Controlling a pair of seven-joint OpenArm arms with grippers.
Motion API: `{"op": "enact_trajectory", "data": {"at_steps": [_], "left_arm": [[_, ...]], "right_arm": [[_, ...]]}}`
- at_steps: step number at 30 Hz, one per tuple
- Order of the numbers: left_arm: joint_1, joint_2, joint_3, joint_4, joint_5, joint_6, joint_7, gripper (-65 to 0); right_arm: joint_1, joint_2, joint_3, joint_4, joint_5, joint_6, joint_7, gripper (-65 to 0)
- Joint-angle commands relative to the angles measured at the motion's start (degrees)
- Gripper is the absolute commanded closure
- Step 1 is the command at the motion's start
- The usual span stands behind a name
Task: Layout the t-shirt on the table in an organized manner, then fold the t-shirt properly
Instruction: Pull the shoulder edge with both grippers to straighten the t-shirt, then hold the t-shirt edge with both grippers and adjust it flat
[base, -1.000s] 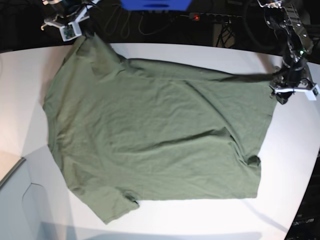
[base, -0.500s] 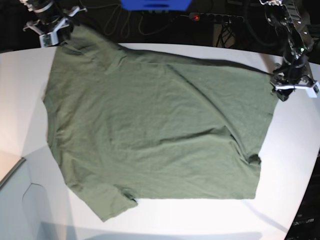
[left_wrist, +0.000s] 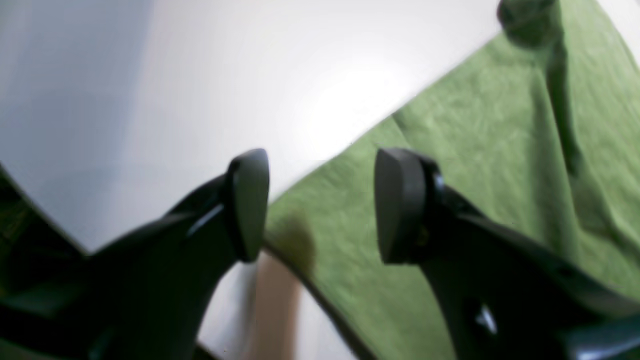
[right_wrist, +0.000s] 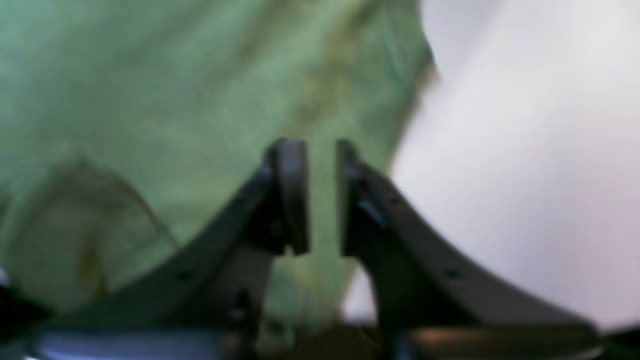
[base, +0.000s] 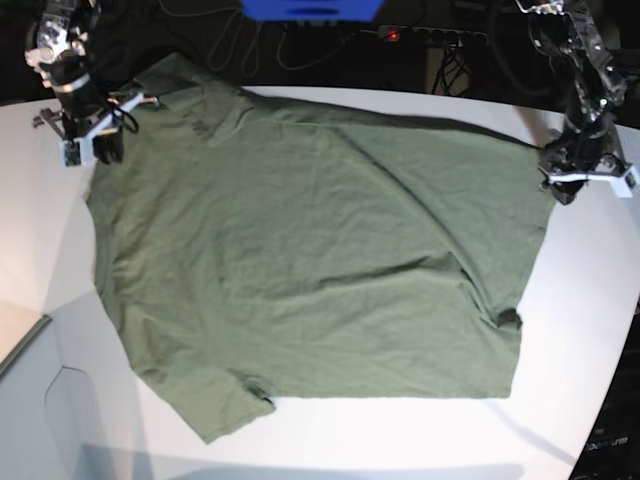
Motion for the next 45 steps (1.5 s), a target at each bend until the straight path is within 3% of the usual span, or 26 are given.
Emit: {"op": "enact_trajectory", "data": {"at_steps": [1,5,15,22,26,34,45], "left_arm": [[-0.41,-0.58,0.51,-0.04,-0.32,-0.04,-1.07,-32.6],[-2.96,-0.58,1.13,-5.67,0.03,0.05,-1.16,-32.5],[-5.86,-2.25,0.95,-16.92,0.12,0.05,-1.25,-32.5],[-1.02,-2.07,0.78,-15.51,-0.41,0.05,-1.25,-32.5],[1.79,0.21,-0.80,-11.03,-0.50,0.05,-1.07,-32.5],[3.46,6.54,-2.47,0.75,-0.41,-0.22,-0.63,-32.5],[6.10,8.21,-2.65,12.00,0.03,0.05,-0.63,-32.6]], "right_arm": [[1.79,0.59,-0.02,-0.83,0.60,0.80,1.10,-0.5],[8.64,1.21,-0.11,-9.80,0.51,1.24,1.10,0.0],[20.86,6.92,-0.19,-26.85,0.51,1.59,1.10,0.0],[29.04,10.61,-0.19,-38.37,0.51,1.59,1.37,0.0],[33.00,12.29,-0.19,-43.03,0.51,1.59,1.63,0.0],[35.28,12.99,-4.68,-43.38,0.42,1.41,1.72,0.0],[26.75,12.72,-4.59,-22.72,0.51,1.41,1.10,0.0]]}}
